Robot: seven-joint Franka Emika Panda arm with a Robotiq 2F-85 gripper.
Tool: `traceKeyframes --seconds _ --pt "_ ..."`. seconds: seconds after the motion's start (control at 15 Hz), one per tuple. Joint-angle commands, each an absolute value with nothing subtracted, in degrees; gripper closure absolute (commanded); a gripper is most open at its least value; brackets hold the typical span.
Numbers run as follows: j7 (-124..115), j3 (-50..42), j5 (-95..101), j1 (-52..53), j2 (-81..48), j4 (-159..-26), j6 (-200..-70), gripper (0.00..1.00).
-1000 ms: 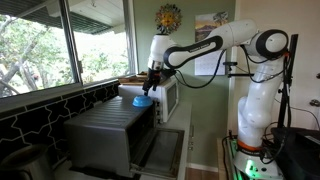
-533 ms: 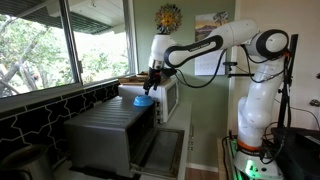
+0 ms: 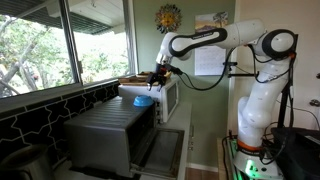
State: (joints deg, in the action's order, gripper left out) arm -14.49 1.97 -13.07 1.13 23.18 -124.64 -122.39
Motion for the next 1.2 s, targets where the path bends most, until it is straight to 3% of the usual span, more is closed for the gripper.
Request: traceKeyframes --seconds 0.0,0.53,0.8,1.13 --pt "-10.61 -1.54 -25.13 3.28 28.74 -133.09 -124.85 0.00" --pt "-4.40 -1.57 -50.98 4.66 31.87 -145.23 -136.38 0.00" --pt "-5.06 -0.86 -49.52 3.24 29.99 -143.21 -134.63 0.00" --pt "2.60 -4.57 -71.53 5.25 27.71 -144.25 -135.03 0.00"
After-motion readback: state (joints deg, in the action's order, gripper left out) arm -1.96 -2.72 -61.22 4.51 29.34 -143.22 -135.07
